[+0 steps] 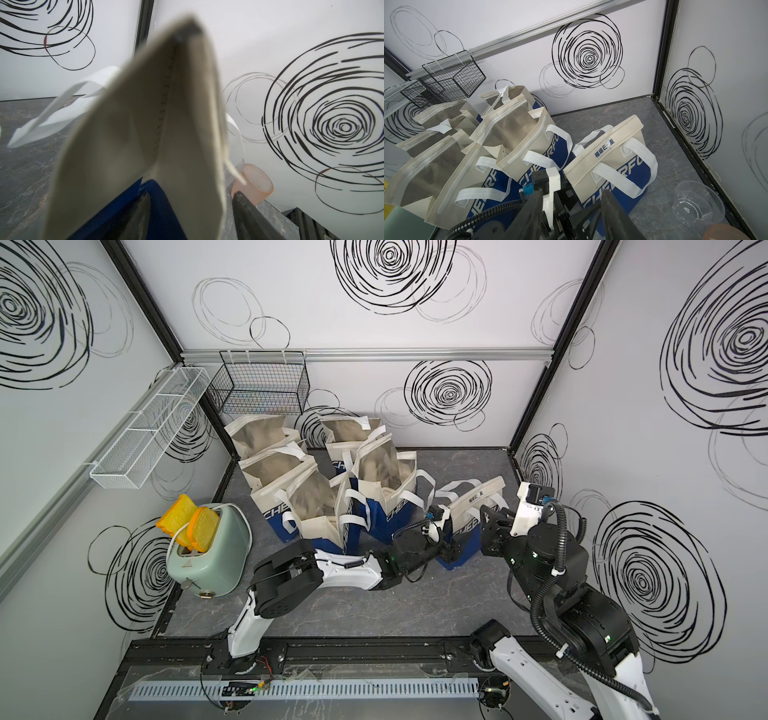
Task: Open the takeout bag
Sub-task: Move the takeout bag to the center of the board.
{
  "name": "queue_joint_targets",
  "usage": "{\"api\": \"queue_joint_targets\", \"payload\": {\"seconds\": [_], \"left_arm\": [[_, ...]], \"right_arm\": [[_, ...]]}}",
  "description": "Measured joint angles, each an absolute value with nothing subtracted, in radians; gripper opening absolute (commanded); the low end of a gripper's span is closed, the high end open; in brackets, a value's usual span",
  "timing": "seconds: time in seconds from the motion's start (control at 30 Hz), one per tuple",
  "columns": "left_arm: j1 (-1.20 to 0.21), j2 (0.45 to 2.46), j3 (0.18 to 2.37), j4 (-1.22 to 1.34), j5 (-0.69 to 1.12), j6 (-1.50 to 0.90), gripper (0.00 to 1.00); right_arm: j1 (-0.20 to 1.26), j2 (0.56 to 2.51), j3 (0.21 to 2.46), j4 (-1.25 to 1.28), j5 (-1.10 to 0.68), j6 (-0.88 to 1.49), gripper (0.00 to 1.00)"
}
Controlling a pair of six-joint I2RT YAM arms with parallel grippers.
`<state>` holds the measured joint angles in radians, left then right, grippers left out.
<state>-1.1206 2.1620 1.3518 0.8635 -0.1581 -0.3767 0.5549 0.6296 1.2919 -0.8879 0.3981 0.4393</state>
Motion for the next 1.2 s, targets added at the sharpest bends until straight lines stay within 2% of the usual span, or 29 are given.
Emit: {"api": "queue_joint_targets", "payload": {"seconds": [0.23, 0.47, 0.7, 0.87, 1.2], "left_arm": [[-1.114, 2.165, 1.327, 0.919, -0.152, -0.384, 0.49], [-1.098, 2.166, 1.282, 0.980, -0.134, -0.414, 0.26], [-1.091, 2.166, 1.254, 1.031, -0.130, -0.424, 0.00], [-1.092, 2.125, 1.180, 1.061, -0.132, -0.418, 0.00], [-1.108, 1.874, 0.903, 1.040, -0.196, -0.347, 0.00]], "right_arm": [[0.555, 0.580, 1.211, -0.825, 0.424, 0.344, 0.51], [0.555, 0.540, 1.066, -0.669, 0.473, 0.145, 0.66], [0.555, 0.551, 0.979, -0.556, 0.448, 0.078, 0.66], [0.555, 0.531, 0.942, -0.514, 0.416, 0.017, 0.63], [0.555, 0.562, 0.910, -0.542, 0.210, -0.254, 0.55]]}}
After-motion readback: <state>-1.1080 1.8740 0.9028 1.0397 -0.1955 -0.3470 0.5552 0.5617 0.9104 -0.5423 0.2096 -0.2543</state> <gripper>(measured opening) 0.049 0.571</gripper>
